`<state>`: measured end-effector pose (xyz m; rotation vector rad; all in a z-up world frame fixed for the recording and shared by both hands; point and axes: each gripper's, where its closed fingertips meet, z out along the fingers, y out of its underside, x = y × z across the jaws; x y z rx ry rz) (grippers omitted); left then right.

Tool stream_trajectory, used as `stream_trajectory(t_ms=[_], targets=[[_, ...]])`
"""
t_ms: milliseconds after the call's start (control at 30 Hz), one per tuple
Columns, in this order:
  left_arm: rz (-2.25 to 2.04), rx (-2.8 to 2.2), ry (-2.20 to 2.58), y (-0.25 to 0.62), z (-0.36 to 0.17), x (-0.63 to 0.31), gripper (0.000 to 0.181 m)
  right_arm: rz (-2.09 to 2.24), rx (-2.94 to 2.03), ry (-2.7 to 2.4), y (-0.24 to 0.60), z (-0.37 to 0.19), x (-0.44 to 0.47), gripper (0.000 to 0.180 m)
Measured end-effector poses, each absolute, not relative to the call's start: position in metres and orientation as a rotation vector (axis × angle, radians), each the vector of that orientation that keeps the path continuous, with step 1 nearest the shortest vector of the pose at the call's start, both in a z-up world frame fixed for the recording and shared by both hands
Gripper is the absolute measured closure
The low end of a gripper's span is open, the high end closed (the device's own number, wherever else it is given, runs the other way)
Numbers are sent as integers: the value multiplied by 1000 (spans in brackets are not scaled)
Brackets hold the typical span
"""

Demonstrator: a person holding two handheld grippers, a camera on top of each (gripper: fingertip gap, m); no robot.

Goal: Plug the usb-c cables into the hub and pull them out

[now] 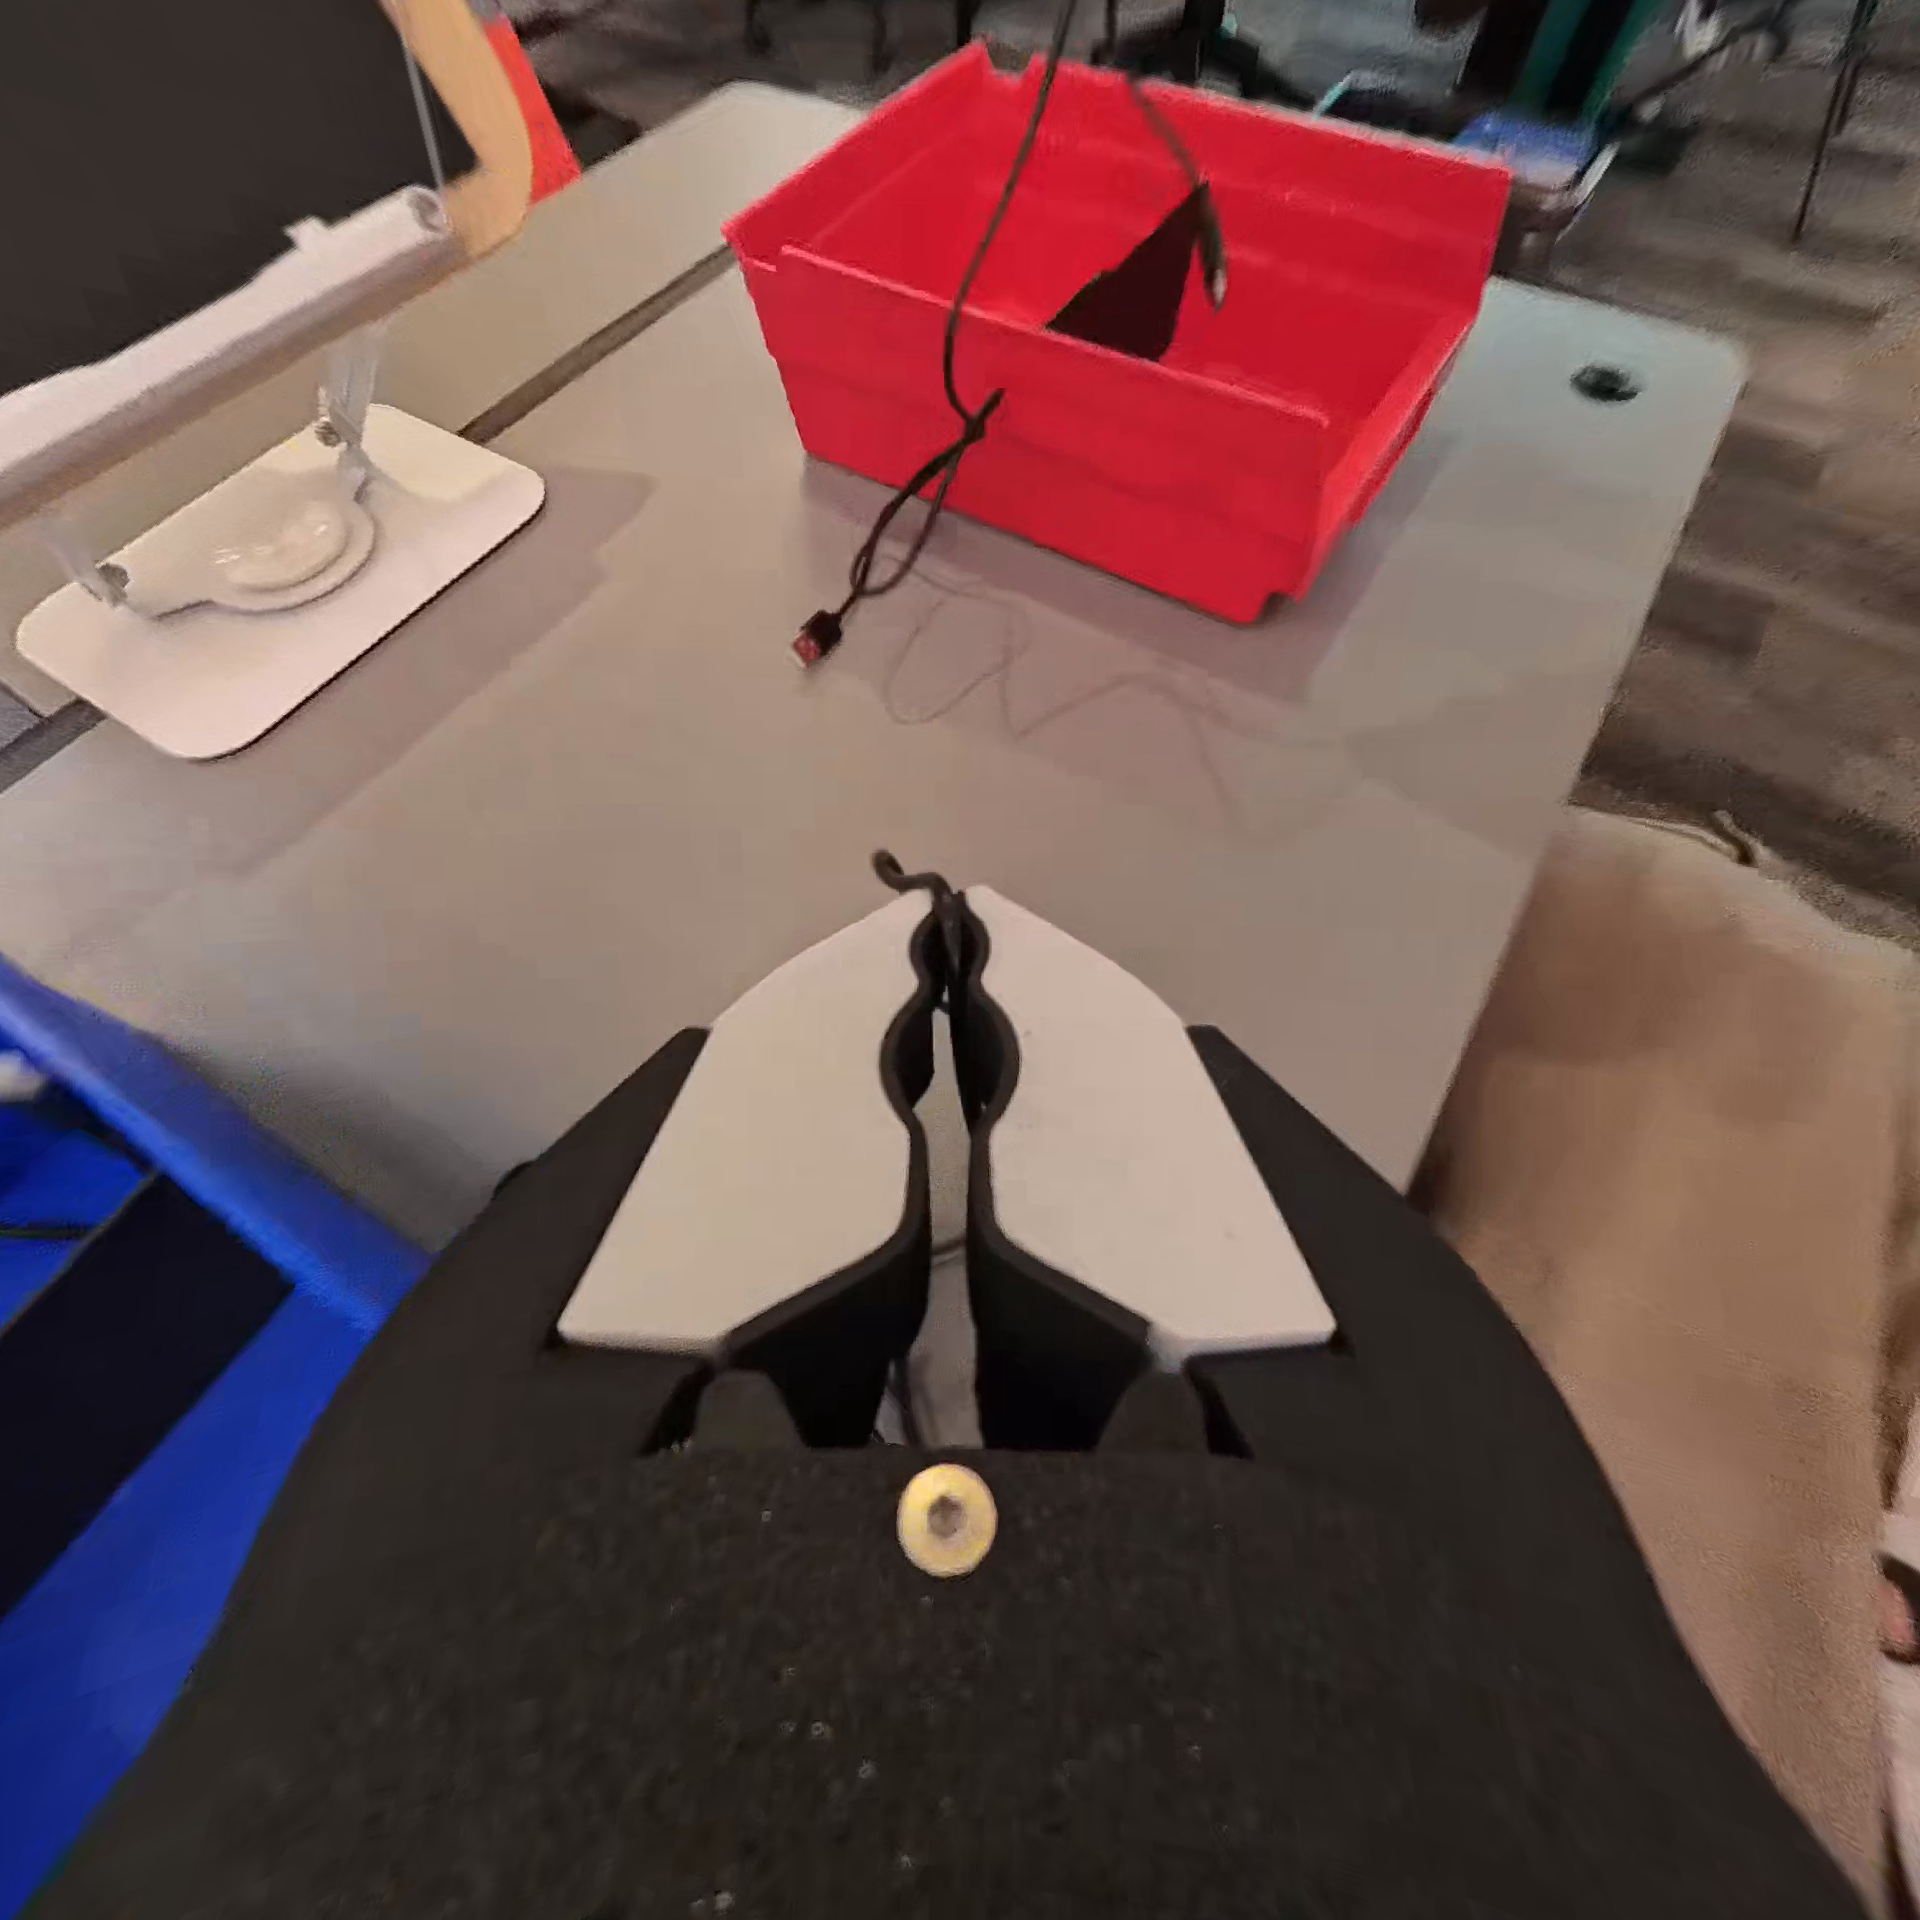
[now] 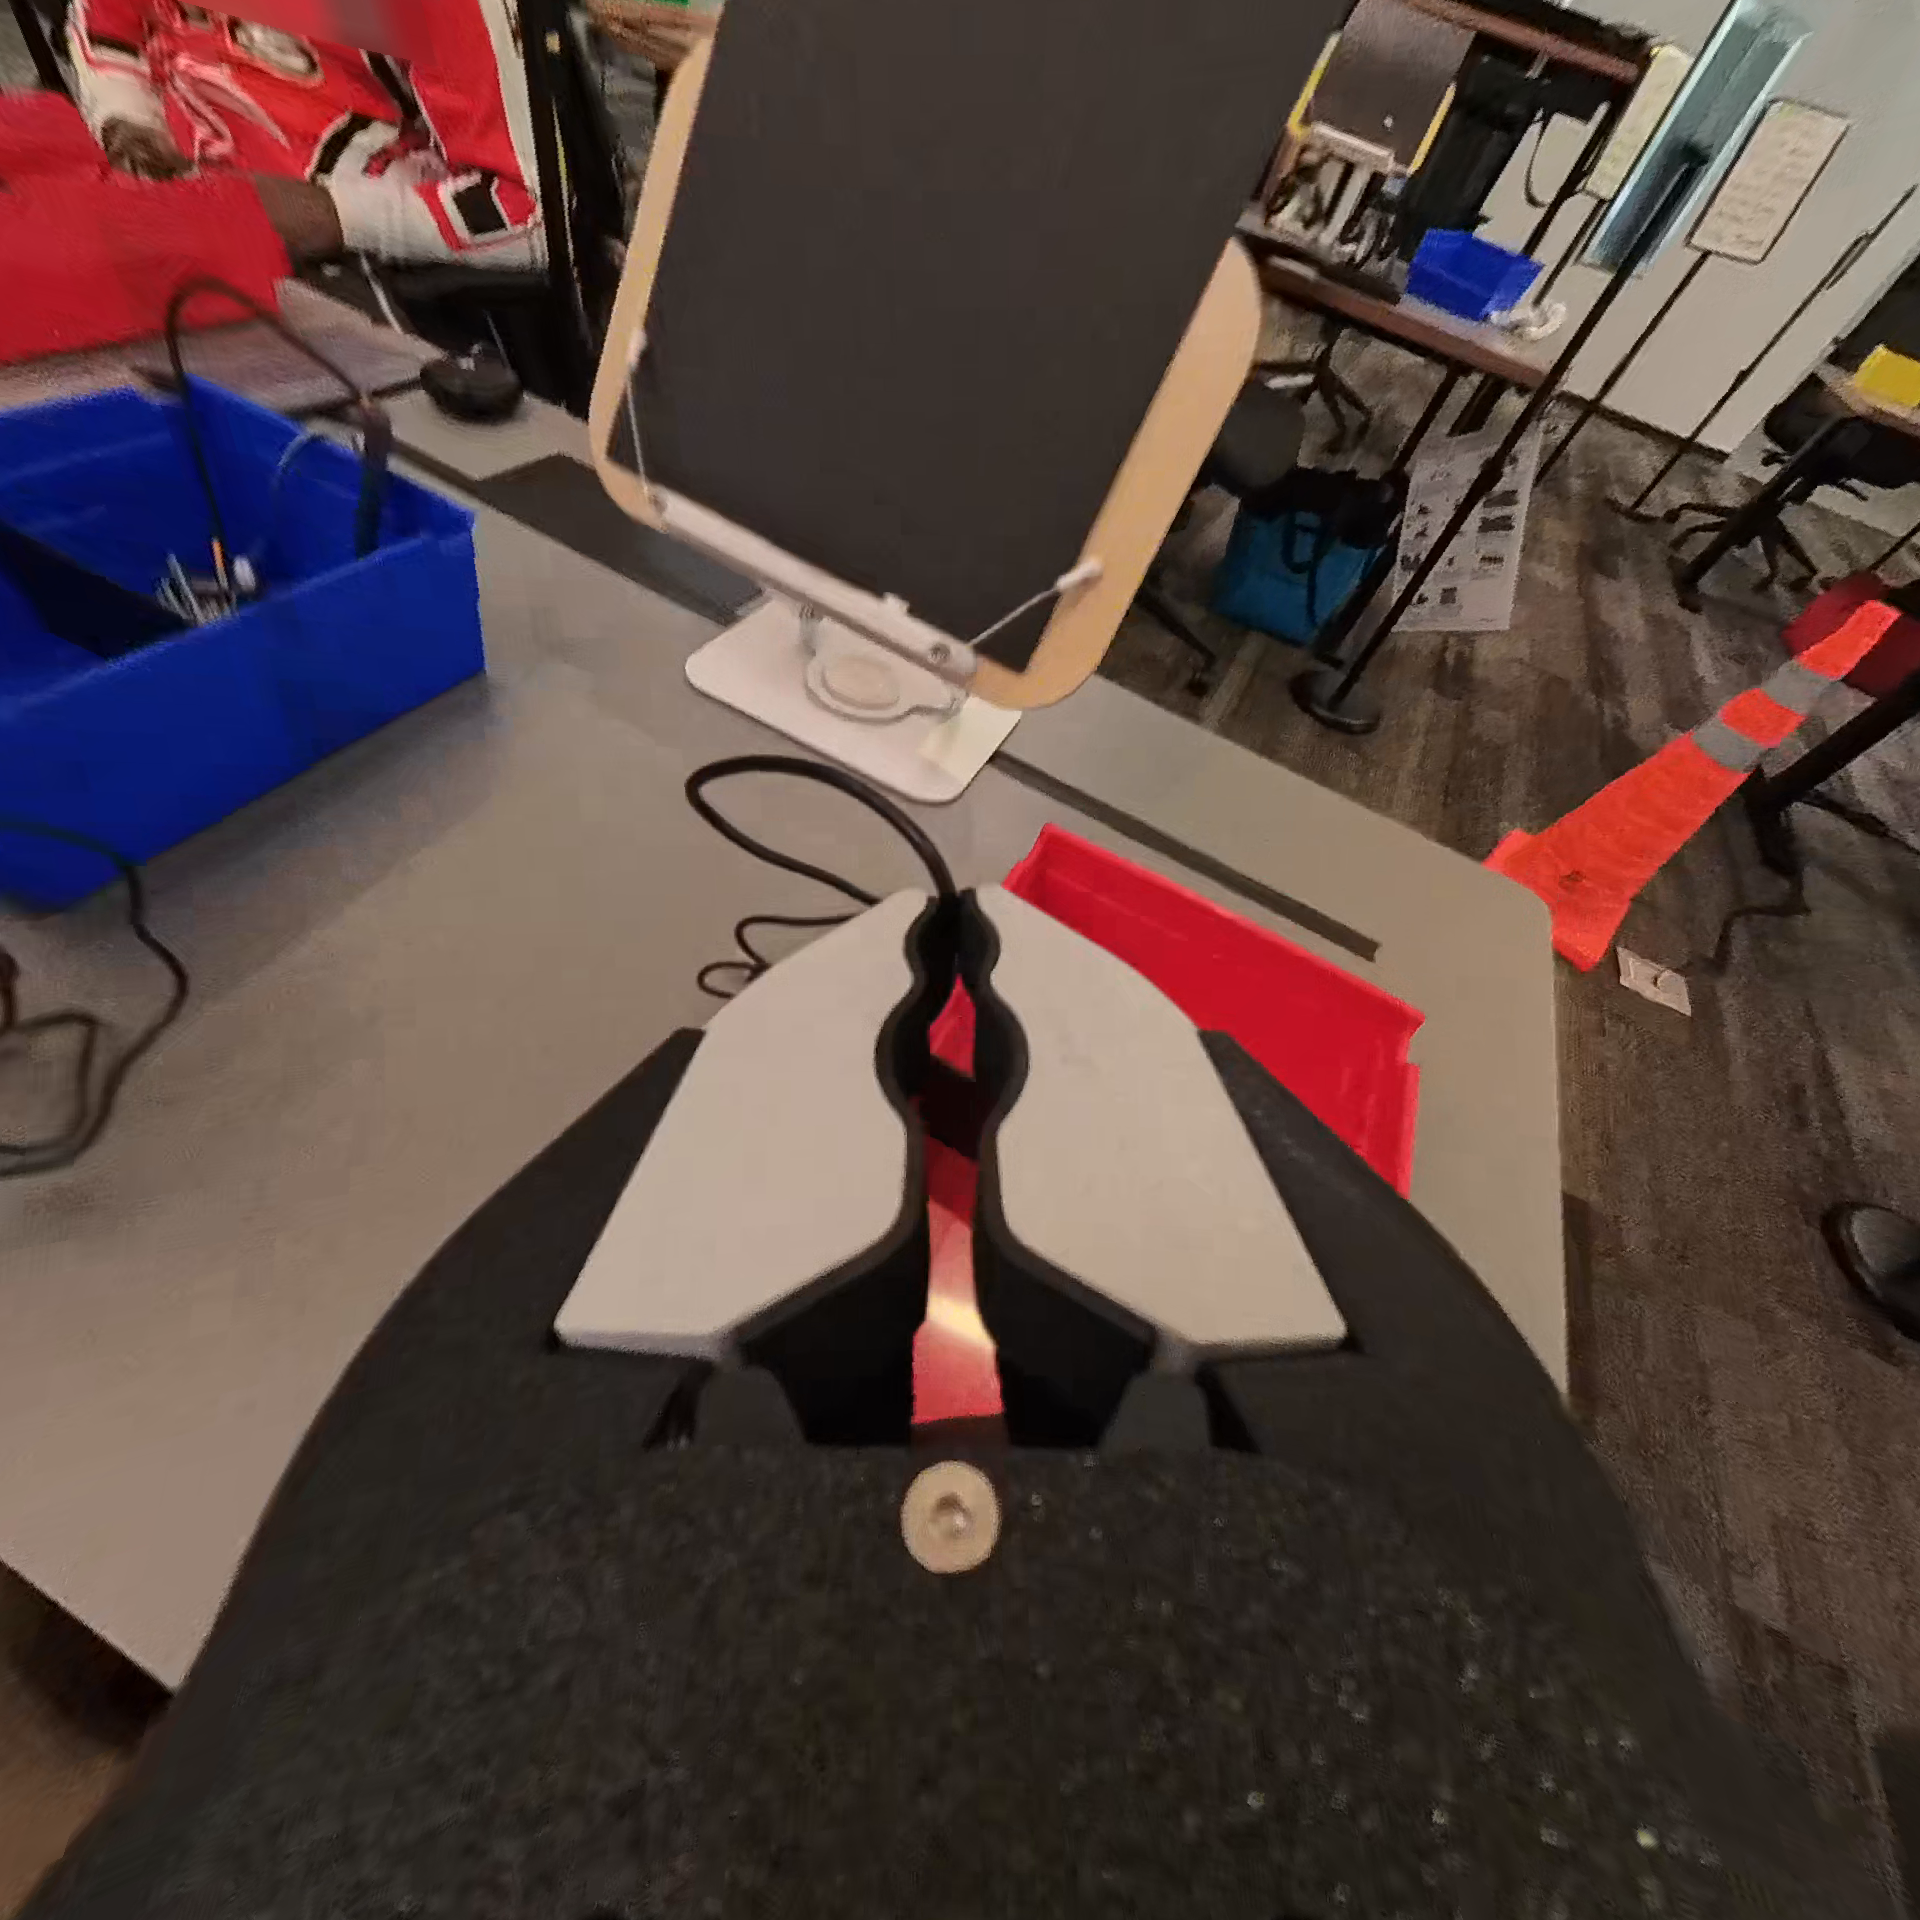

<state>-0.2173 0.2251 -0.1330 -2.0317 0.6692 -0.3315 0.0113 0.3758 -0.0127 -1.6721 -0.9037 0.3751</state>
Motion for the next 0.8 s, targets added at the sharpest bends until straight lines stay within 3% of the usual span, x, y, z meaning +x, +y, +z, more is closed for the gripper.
stream_trajectory(t_ms=[133,367,567,667,800], targets=[[-322,-2076,658,268,-144,-198,181,534,-1565,-838,382,74,10,178],[-394,-2109,609,276,-187,-188,181,433,-1430,-830,382,201,31,178],[-524,-2224,575,256,-235,-165,181,295,-1442,-836,399,247,39,178],[-492,-2194,613,264,-219,-158,181,301,-1442,-821,402,263,46,178],[-520,-2150,530,291,-192,-155,181,236,-1507,-835,415,238,58,178]])
